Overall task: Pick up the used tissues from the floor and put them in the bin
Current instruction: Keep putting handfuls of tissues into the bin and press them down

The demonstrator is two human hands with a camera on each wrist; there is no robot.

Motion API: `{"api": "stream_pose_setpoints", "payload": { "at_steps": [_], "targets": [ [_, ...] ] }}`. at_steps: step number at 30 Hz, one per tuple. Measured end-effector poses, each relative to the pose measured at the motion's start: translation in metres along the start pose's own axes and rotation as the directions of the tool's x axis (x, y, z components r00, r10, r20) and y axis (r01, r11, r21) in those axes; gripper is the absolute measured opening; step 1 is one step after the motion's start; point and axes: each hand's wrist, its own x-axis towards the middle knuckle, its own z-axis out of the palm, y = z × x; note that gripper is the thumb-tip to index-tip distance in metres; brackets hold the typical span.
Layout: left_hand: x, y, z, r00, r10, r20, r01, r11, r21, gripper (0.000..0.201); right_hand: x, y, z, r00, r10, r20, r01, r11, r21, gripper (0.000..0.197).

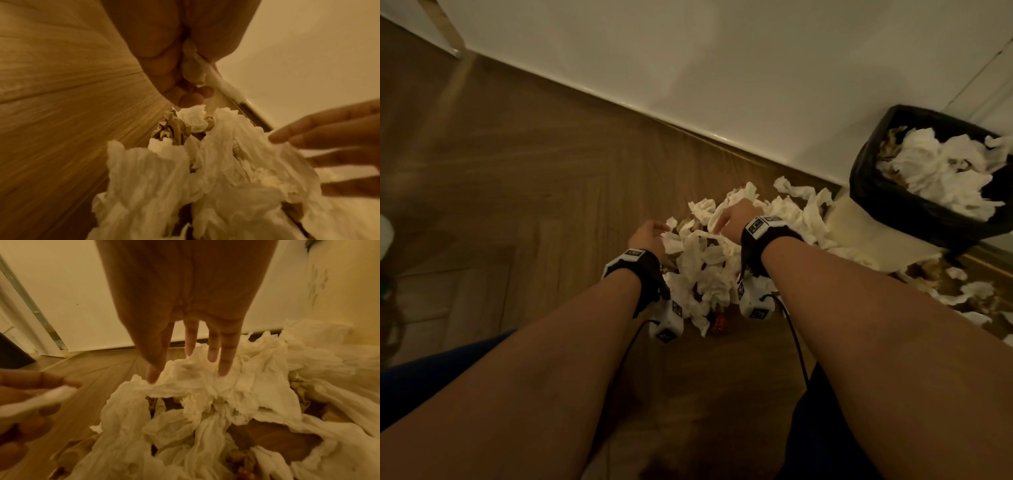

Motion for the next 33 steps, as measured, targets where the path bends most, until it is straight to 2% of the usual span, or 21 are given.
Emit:
{"api": "stream_pose_setpoints", "payload": {
  "at_steps": [1, 4, 6, 8, 10, 12, 15, 17, 19, 21, 25, 27, 30, 33],
  "targets": [
    [0.001, -0.001, 0.000, 1.000, -0.022, 0.000, 0.022, 0.998, -0.054, 0.034, 0.003, 0.000, 0.005, 0.998, -0.013, 0.068, 0.016, 0.999, -0.043, 0.034],
    [0.000, 0.001, -0.001, 0.993, -0.114, 0.004, 0.114, 0.981, -0.156, 0.023, 0.013, 0.004, 0.021, 0.977, 0.023, 0.211, 0.015, 0.984, -0.180, 0.058],
    [0.000, 0.001, -0.001, 0.991, -0.134, 0.030, 0.136, 0.982, -0.131, 0.041, 0.016, 0.006, 0.029, 0.963, 0.063, 0.260, 0.030, 0.940, -0.339, 0.074],
    [0.000, 0.000, 0.000, 0.994, -0.094, 0.048, 0.095, 0.995, -0.032, 0.054, 0.016, 0.007, 0.033, 0.959, 0.092, 0.267, 0.017, 0.925, -0.380, 0.079],
    [0.000, -0.001, 0.000, 0.998, -0.055, 0.035, 0.054, 0.998, 0.039, 0.048, 0.017, 0.007, 0.032, 0.972, 0.091, 0.216, -0.023, 0.955, -0.295, 0.063],
    [0.000, 0.000, -0.002, 0.999, -0.032, 0.025, 0.030, 0.997, 0.078, 0.040, 0.019, 0.007, 0.024, 0.993, 0.082, 0.089, -0.066, 0.983, -0.171, 0.049],
    [-0.001, 0.004, -0.002, 0.998, -0.039, 0.043, 0.034, 0.995, 0.094, 0.042, 0.016, 0.007, 0.001, 0.996, 0.073, -0.053, -0.068, 0.994, 0.083, 0.033],
    [-0.003, 0.007, 0.000, 0.999, -0.040, 0.035, 0.037, 0.997, 0.072, 0.040, 0.008, 0.011, -0.012, 0.992, 0.093, -0.085, -0.065, 0.954, 0.294, 0.032],
    [-0.008, 0.012, 0.003, 0.999, -0.022, 0.027, 0.020, 0.998, 0.064, 0.037, -0.003, 0.016, -0.022, 0.984, 0.132, -0.117, -0.067, 0.893, 0.444, 0.047],
    [-0.013, 0.018, 0.007, 0.999, 0.015, 0.036, -0.017, 0.997, 0.073, 0.034, -0.012, 0.023, -0.031, 0.982, 0.144, -0.123, -0.065, 0.866, 0.497, 0.051],
    [-0.019, 0.032, 0.012, 0.992, 0.086, 0.093, -0.090, 0.995, 0.043, 0.032, -0.024, 0.027, -0.051, 0.980, 0.151, -0.129, -0.047, 0.807, 0.589, 0.024],
    [-0.022, 0.041, 0.014, 0.987, 0.107, 0.117, -0.106, 0.994, -0.019, 0.034, -0.030, 0.030, -0.060, 0.977, 0.174, -0.121, -0.060, 0.774, 0.630, 0.029],
    [-0.028, 0.054, 0.017, 0.983, 0.137, 0.118, -0.118, 0.981, -0.155, 0.033, -0.040, 0.037, -0.071, 0.971, 0.195, -0.140, -0.024, 0.660, 0.751, 0.040],
    [-0.033, 0.066, 0.017, 0.986, 0.139, 0.088, -0.109, 0.952, -0.285, 0.029, -0.051, 0.041, -0.082, 0.956, 0.224, -0.189, 0.027, 0.575, 0.818, 0.033]
  ]
}}
